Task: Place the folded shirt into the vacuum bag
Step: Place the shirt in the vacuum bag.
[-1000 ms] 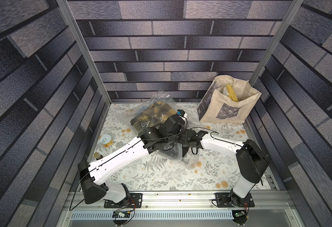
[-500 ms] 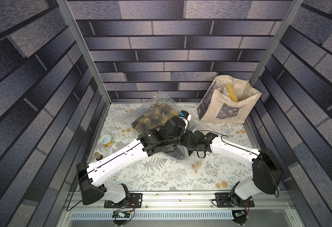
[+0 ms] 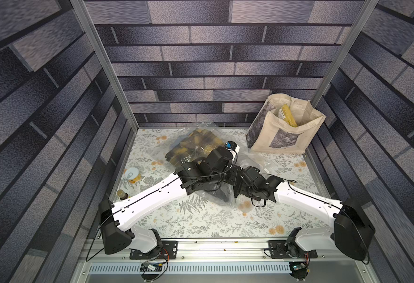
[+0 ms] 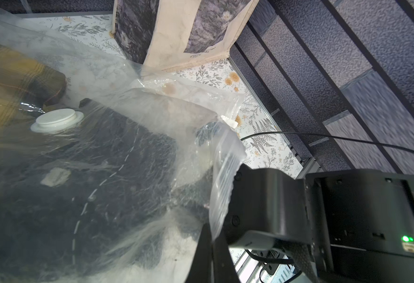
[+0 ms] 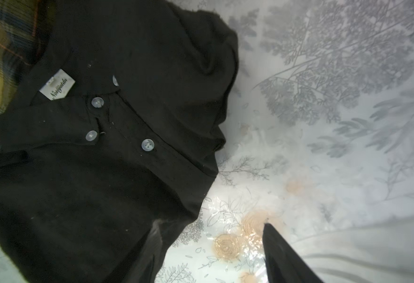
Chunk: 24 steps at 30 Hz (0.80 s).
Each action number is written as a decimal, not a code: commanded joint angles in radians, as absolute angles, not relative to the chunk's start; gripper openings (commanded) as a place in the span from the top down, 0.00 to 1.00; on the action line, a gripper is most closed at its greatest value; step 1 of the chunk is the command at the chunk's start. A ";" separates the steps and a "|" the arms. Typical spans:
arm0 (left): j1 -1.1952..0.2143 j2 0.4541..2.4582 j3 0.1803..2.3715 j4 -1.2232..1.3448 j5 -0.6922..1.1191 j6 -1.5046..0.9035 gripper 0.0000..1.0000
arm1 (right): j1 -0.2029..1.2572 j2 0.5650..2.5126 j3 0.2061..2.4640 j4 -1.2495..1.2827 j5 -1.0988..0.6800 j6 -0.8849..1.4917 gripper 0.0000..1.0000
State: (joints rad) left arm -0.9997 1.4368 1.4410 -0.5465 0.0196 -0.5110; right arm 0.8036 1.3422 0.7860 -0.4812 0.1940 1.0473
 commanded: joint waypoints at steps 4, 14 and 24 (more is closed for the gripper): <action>-1.007 1.456 1.428 -0.575 0.014 -0.530 1.00 | 0.813 1.368 0.671 -0.186 0.181 1.260 0.48; -1.016 1.442 1.425 -0.588 0.003 -0.530 1.00 | 0.699 1.531 0.701 -0.017 0.213 1.270 0.84; -0.970 1.417 1.381 -0.575 -0.022 -0.551 1.00 | 0.687 1.470 0.722 -0.074 0.121 1.133 0.69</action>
State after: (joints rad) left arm -0.9951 1.4593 1.4139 -0.5632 -0.0002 -0.5182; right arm 0.6765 1.5166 0.7605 -0.0700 0.1570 1.1549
